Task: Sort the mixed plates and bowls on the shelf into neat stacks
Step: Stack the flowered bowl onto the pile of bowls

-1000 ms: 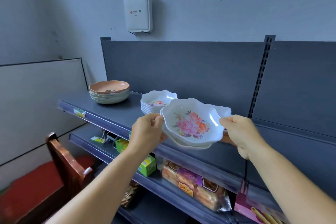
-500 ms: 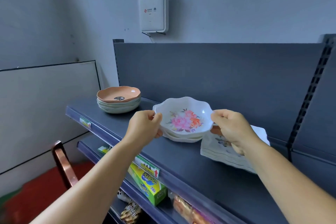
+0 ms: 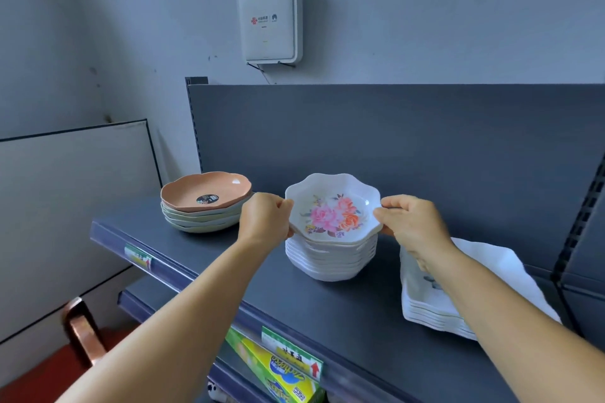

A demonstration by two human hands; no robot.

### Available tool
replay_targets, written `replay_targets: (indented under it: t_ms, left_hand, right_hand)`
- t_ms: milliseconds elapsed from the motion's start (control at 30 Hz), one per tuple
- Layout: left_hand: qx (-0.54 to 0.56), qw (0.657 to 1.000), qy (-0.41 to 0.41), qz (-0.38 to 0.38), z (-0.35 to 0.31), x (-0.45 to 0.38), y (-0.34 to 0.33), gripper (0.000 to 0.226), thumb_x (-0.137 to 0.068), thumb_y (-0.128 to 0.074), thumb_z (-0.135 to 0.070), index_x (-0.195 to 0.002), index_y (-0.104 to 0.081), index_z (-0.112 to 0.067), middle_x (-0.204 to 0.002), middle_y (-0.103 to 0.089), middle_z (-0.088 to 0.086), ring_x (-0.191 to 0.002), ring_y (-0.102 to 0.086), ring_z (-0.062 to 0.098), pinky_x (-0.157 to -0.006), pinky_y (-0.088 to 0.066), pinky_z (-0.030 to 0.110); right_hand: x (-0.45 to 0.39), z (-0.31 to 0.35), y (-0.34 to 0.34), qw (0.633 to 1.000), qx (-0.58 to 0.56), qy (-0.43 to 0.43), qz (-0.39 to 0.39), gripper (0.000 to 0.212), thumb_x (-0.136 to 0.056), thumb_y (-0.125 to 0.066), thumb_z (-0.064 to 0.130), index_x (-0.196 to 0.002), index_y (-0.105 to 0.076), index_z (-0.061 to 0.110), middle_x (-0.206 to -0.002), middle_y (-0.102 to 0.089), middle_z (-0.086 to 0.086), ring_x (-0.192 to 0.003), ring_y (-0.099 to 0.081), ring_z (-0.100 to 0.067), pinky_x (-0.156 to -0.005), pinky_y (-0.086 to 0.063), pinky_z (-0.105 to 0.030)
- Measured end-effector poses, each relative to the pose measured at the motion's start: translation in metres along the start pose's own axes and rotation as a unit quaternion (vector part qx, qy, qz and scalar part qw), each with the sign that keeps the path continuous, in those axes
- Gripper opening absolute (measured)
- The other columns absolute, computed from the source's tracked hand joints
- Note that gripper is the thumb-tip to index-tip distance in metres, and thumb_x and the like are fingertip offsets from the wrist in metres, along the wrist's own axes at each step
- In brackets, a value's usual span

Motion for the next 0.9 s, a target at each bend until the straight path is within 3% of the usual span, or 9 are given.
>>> replay_targets:
  t_ms: [67,133,200,333,500,767,900]
  left_hand:
    - [-0.012,1.0,-0.002,0.013,0.006,-0.01,-0.005,0.04,-0.087,-0.045,-0.012,-0.047,-0.038,-0.009,-0.042,-0.056,0.004,-0.053,-0.054,0.024,-0.057,-0.043,0.028]
    - [-0.035,0.999,-0.006,0.027,0.01,-0.018,-0.008,0.038,-0.087,-0.046,-0.013,-0.051,-0.035,-0.009,-0.052,-0.053,0.008,-0.055,-0.041,0.023,-0.055,-0.035,0.026]
    - [-0.056,0.998,-0.016,0.037,0.012,-0.024,-0.01,0.04,-0.087,-0.047,-0.012,-0.052,-0.028,-0.011,-0.054,-0.041,0.008,-0.056,-0.028,0.021,-0.052,-0.024,0.026]
    - [-0.106,0.992,-0.035,0.05,0.012,-0.03,-0.013,0.041,-0.085,-0.046,-0.008,-0.054,-0.021,-0.014,-0.052,-0.023,0.0,-0.054,-0.016,0.018,-0.048,-0.013,0.024]
    - [-0.163,0.982,-0.053,0.085,0.013,-0.031,-0.015,0.037,-0.085,-0.045,-0.01,-0.057,-0.022,-0.012,-0.054,-0.026,0.001,-0.052,-0.019,0.019,-0.047,-0.015,0.023]
    - [-0.199,0.97,-0.073,0.122,0.011,-0.016,-0.012,0.041,-0.092,-0.048,-0.019,-0.058,-0.026,-0.012,-0.058,-0.033,0.001,-0.049,-0.029,0.016,-0.043,-0.02,0.025]
    - [-0.25,0.952,-0.125,0.129,0.005,-0.005,-0.009,0.041,-0.097,-0.042,-0.024,-0.06,-0.03,-0.01,-0.065,-0.034,0.001,-0.067,-0.041,0.023,-0.051,-0.029,0.026]
  right_hand:
    - [-0.002,0.0,-0.005,0.999,0.047,0.007,-0.012,0.023,-0.078,-0.063,0.018,-0.088,-0.065,-0.002,-0.072,-0.068,-0.015,-0.062,-0.058,-0.023,-0.08,-0.057,-0.048]
    - [0.0,0.001,-0.009,0.996,0.091,0.017,-0.017,0.027,-0.079,-0.059,0.02,-0.079,-0.06,-0.006,-0.062,-0.048,-0.01,-0.06,-0.039,-0.017,-0.06,-0.046,-0.033]
    - [0.003,0.003,-0.014,0.991,0.129,0.029,-0.019,0.028,-0.08,-0.056,0.019,-0.063,-0.046,-0.001,-0.063,-0.035,-0.007,-0.061,-0.028,-0.017,-0.056,-0.025,-0.029]
    - [0.005,0.006,-0.019,0.981,0.181,0.055,-0.041,0.034,-0.08,-0.052,0.012,-0.06,-0.025,0.016,-0.061,-0.022,-0.004,-0.061,-0.018,-0.017,-0.056,-0.014,-0.032]
    - [0.004,0.004,-0.025,0.963,0.255,0.065,-0.052,0.035,-0.083,-0.048,0.009,-0.062,-0.021,0.018,-0.061,-0.021,-0.002,-0.061,-0.018,-0.018,-0.056,-0.013,-0.032]
    - [0.01,0.003,-0.031,0.948,0.316,0.008,-0.022,0.03,-0.09,-0.037,0.011,-0.065,-0.023,0.017,-0.064,-0.028,-0.001,-0.062,-0.024,-0.018,-0.053,-0.015,-0.032]
    - [0.021,0.005,-0.034,0.937,0.349,-0.01,0.009,0.031,-0.096,-0.033,0.021,-0.067,-0.026,0.015,-0.069,-0.033,0.002,-0.064,-0.031,-0.018,-0.051,-0.021,-0.03]
Point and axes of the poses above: each hand's wrist, its own x-axis away from the middle knuckle, its own y-axis out of the back of the hand, z = x × y, the point moved 5 cm from there along -x, towards the middle knuckle
